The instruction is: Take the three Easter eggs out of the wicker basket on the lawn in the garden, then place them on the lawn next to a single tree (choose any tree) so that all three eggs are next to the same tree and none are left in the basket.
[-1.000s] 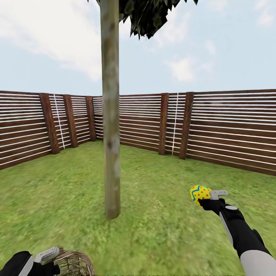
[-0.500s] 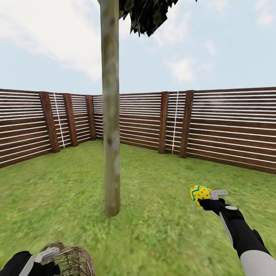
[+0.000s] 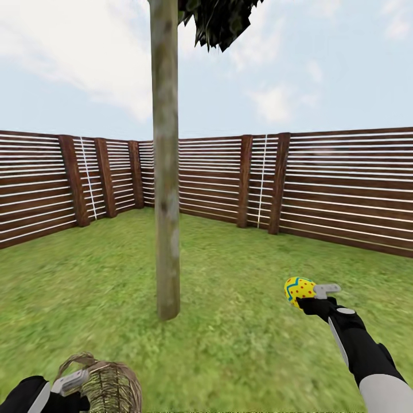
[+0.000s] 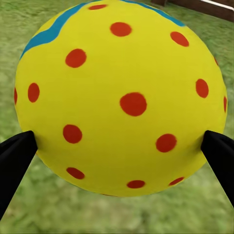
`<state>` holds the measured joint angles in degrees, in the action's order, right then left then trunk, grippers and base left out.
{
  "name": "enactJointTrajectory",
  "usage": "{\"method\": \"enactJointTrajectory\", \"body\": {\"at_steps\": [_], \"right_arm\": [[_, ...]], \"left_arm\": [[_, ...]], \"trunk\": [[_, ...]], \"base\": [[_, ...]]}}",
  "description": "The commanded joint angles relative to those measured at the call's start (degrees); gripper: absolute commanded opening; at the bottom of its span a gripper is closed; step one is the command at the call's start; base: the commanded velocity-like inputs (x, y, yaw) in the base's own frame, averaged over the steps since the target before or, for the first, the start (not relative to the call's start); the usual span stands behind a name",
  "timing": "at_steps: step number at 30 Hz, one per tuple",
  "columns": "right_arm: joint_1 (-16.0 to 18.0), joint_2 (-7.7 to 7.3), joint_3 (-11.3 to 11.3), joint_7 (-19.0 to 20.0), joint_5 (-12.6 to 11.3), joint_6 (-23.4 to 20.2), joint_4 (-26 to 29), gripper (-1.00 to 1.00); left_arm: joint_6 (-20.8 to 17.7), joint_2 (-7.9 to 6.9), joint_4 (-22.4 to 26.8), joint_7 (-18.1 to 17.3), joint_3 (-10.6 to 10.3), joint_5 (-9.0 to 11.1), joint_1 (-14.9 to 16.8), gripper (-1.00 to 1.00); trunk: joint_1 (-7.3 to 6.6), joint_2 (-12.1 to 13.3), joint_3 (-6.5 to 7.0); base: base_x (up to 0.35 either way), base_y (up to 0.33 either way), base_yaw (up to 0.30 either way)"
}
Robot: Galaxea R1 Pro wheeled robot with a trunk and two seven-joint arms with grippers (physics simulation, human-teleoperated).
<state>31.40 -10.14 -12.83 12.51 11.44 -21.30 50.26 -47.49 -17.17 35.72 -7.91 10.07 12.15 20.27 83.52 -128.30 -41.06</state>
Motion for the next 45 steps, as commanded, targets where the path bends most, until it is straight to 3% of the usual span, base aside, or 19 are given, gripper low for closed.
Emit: {"method": "enactJointTrajectory", "body": {"at_steps": [1, 30, 37, 45], "right_arm": [[0.0, 0.03, -0.2, 0.5, 0.6, -0.2, 0.1, -1.00], [0.0, 0.13, -0.1, 0.3, 0.6, -0.1, 0.1, -1.00], [0.0, 0.95, -0.1, 0.3, 0.7, -0.1, 0.1, -1.00], [0.0, 1.14, 0.0, 0.3, 0.7, -0.1, 0.1, -1.00]], "left_arm": [[-0.3, -0.03, 0.0, -0.3, 0.2, -0.1, 0.0, 1.00], [-0.2, 0.15, 0.0, -0.3, 0.2, -0.1, 0.0, 1.00], [-0.3, 0.16, 0.0, -0.3, 0.2, -0.1, 0.0, 1.00], [-0.2, 0.20, 0.0, -0.3, 0.2, -0.1, 0.0, 1.00]], "trunk": [[0.22, -0.4, -0.25], [6.59, -12.1, -5.46], [8.12, -14.9, -6.71], [8.36, -15.0, -8.48]], "base": [[0.000, 0.000, 0.000], [0.000, 0.000, 0.000], [0.000, 0.000, 0.000], [0.000, 0.000, 0.000]]}}
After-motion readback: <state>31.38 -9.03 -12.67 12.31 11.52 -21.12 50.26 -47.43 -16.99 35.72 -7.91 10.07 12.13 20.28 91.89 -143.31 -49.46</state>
